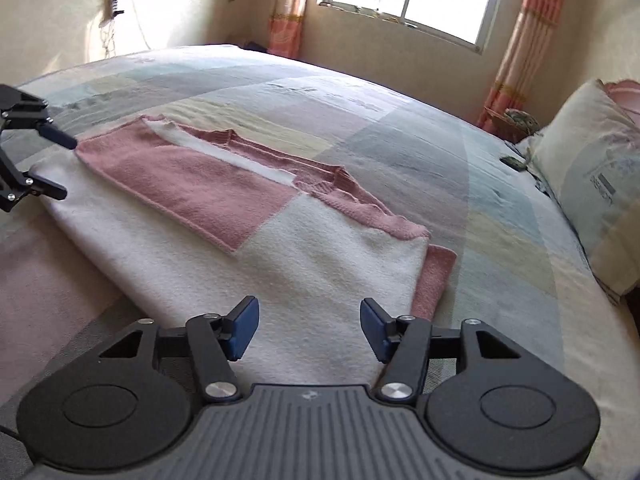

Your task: Fold clothes

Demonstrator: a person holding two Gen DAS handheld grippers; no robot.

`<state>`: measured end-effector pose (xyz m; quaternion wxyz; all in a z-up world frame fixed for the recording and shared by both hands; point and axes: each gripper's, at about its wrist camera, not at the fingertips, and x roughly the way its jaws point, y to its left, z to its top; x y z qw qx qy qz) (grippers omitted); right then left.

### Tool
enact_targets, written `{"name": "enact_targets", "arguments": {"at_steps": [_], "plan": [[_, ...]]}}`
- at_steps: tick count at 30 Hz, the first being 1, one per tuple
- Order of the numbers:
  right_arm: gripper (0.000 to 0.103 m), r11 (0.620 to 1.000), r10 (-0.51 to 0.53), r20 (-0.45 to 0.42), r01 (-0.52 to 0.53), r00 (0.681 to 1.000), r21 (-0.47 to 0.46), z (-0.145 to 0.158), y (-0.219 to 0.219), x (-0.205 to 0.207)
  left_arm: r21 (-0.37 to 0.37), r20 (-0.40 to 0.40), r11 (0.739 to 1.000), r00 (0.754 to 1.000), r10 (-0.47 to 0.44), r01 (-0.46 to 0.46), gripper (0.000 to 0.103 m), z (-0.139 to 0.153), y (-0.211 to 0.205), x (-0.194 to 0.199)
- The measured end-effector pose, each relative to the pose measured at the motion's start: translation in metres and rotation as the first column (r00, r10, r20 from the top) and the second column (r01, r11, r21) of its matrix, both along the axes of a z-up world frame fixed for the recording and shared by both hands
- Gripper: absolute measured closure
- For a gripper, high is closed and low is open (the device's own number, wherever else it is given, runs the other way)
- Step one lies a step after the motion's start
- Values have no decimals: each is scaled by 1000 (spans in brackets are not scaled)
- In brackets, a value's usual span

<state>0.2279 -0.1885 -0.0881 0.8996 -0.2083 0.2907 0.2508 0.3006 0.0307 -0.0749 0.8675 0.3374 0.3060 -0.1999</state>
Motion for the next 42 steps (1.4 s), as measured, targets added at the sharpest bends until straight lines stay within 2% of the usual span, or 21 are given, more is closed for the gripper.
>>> {"name": "enact_targets", "arguments": {"at_steps": [1,2,4,5,7,11,14,15,19,21,26,31,35,38,41,42], "plan": [[26,998,51,11,-51,999,-33,-2,16,-6,92,26,995,998,-51,48,31,-7,-14,-7],[24,994,88,20,-86,996,-72,-7,29,-10,195,51,976,993,-105,93,31,-16,-28,-15],[24,975,156,40,-148,987,-164,-18,53,-20,369,120,919,973,-195,139,31,-34,-46,-30],[24,957,183,60,-164,981,-239,-27,64,-25,416,141,898,964,-224,147,31,-38,-50,-34],[24,916,234,105,-183,967,-357,-42,81,-32,458,154,877,958,-241,147,30,-40,-58,-33],[24,885,283,184,-182,941,-429,-50,110,-29,500,175,851,943,-283,162,30,-43,-73,-23],[24,850,336,222,-193,915,-490,-57,127,-25,511,179,843,939,-294,167,29,-44,-74,-17],[23,844,334,228,-182,915,-505,-58,122,-24,516,182,842,941,-286,156,28,-43,-70,-16],[19,816,324,254,-133,911,-562,-60,101,-19,598,187,797,953,-238,81,28,-53,-40,-20],[19,801,319,268,-107,909,-590,-60,90,-17,584,183,811,967,-179,39,28,-51,-24,-21],[19,768,262,284,-21,922,-640,-67,60,-9,612,196,791,972,-129,-18,27,-53,-20,-15],[19,795,263,304,-27,916,-606,-68,84,1,623,208,782,960,-188,18,28,-58,-58,2],[19,799,284,314,-43,906,-600,-71,99,14,634,208,773,959,-193,18,26,-59,-55,11],[18,808,239,306,-13,922,-590,-71,79,27,697,212,716,966,-148,-43,27,-67,-32,14],[15,806,155,311,61,938,-588,-74,49,38,711,215,701,968,-132,-62,29,-69,-28,14],[15,815,136,308,71,942,-575,-74,44,41,732,210,679,966,-151,-54,30,-72,-33,14]]}}
